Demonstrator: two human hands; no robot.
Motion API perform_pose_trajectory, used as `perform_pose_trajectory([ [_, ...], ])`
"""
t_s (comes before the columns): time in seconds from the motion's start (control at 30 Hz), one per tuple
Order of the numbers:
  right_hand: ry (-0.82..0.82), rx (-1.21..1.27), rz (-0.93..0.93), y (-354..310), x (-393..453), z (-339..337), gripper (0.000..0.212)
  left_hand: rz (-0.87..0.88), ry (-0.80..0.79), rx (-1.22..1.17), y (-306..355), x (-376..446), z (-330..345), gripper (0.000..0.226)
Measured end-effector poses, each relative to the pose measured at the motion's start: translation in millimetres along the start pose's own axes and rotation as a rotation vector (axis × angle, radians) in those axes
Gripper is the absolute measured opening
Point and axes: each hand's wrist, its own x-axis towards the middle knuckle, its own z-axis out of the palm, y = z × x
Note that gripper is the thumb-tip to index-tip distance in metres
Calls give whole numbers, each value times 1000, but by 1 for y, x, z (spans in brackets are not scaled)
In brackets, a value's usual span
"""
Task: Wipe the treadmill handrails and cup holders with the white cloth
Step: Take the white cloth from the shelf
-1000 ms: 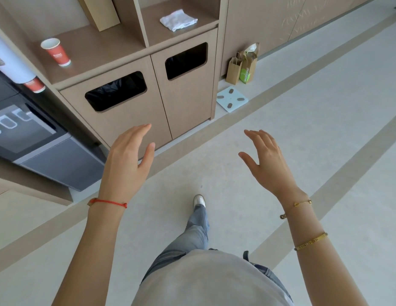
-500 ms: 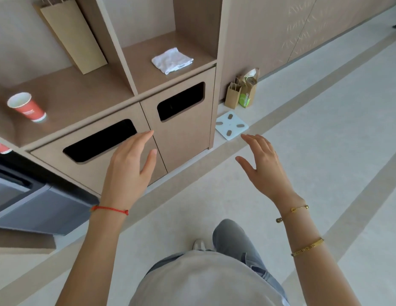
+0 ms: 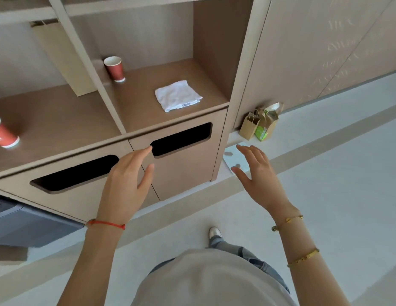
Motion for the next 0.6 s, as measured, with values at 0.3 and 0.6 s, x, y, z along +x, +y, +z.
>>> perform_pose_trajectory([
  [0.3,-109,13,-222,43,144,-11,53,-118,103,72,18,77,46,41],
  [0.6,-221,52,-331,44,256,35,50,-232,147,149,-16,151,69,36],
])
